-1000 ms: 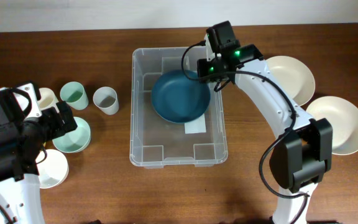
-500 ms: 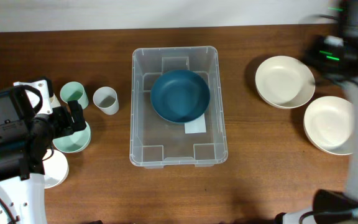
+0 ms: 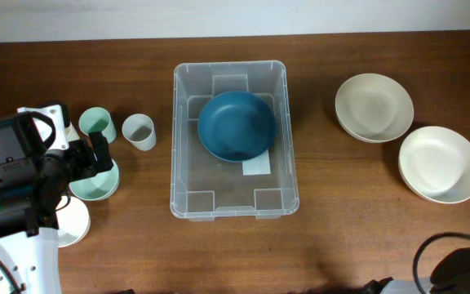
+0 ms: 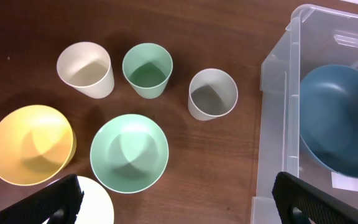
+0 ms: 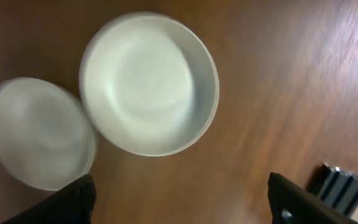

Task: Pack container
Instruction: 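Release the blue bowl and move the right gripper to the cream bowls, then grasp the rim of the front cream bowl with the right gripper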

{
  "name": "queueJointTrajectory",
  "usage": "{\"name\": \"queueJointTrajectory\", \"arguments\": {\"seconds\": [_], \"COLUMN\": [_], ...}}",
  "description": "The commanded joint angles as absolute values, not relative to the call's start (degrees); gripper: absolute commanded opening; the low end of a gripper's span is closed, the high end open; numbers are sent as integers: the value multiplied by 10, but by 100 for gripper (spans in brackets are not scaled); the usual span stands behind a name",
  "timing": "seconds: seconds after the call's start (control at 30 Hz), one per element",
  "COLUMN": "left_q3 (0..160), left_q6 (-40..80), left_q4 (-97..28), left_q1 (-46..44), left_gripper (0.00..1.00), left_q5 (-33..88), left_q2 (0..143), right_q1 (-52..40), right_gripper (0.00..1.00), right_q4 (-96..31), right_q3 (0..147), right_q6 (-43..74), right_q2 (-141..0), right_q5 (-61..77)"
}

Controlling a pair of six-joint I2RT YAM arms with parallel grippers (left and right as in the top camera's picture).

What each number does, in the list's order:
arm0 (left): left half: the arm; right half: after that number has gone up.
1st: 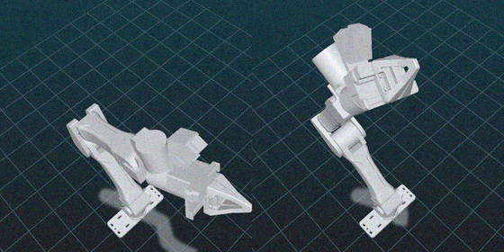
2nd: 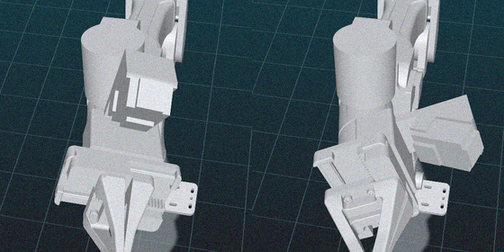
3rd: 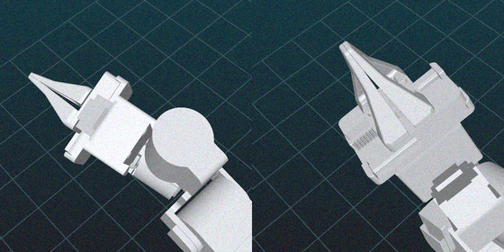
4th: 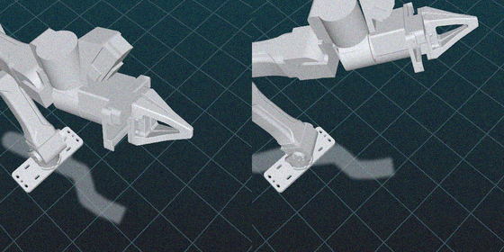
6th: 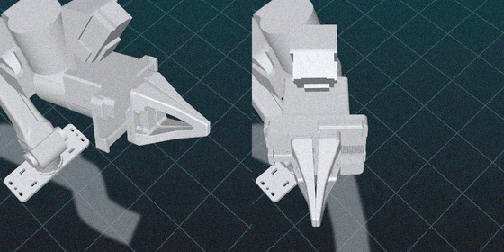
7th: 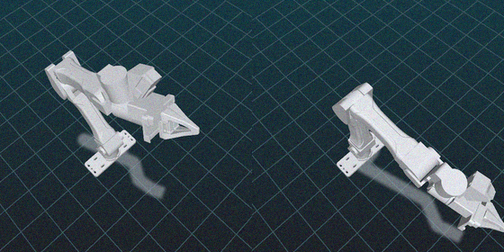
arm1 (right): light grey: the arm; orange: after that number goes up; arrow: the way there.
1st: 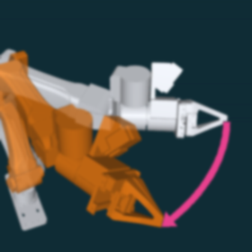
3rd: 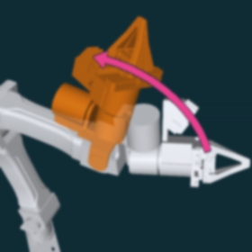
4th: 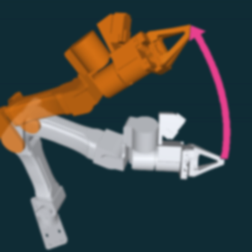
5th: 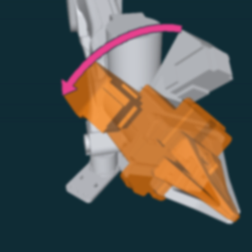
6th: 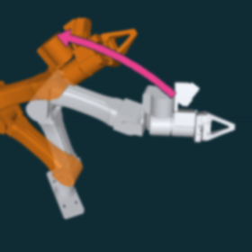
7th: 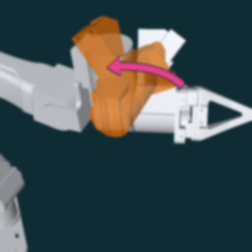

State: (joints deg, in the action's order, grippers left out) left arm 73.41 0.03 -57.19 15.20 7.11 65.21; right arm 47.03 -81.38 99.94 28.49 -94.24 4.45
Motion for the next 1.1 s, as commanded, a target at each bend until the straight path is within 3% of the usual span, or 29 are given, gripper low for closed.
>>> {"name": "queueJointTrajectory", "arguments": {"seconds": [0.0, 0.27, 0.63, 0.73, 0.83, 1.07], "left_q3": [744, 744, 744, 744, 744, 744], "left_q6": [-9, -9, -9, -9, -9, -9], "left_q4": [-569, -568, -568, -568, -568, -568], "left_q1": [150, 150, 150, 150, 150, 150], "left_gripper": [100, 100, 100, 100, 100, 100], "left_q5": [77, 77, 77, 77, 77, 77], "left_q2": [651, 652, 652, 652, 652, 652], "right_q1": [488, 491, 491, 491, 491, 491], "right_gripper": [84, 84, 83, 76, 61, 58], "right_q4": [-780, -574, -407, -395, -391, -383], "right_q3": [912, 690, 584, 583, 583, 581], "right_q6": [259, 257, 257, 257, 258, 258], "right_q2": [-945, -945, -947, -950, -960, -1002], "right_q5": [91, 129, 131, 130, 120, 116]}}
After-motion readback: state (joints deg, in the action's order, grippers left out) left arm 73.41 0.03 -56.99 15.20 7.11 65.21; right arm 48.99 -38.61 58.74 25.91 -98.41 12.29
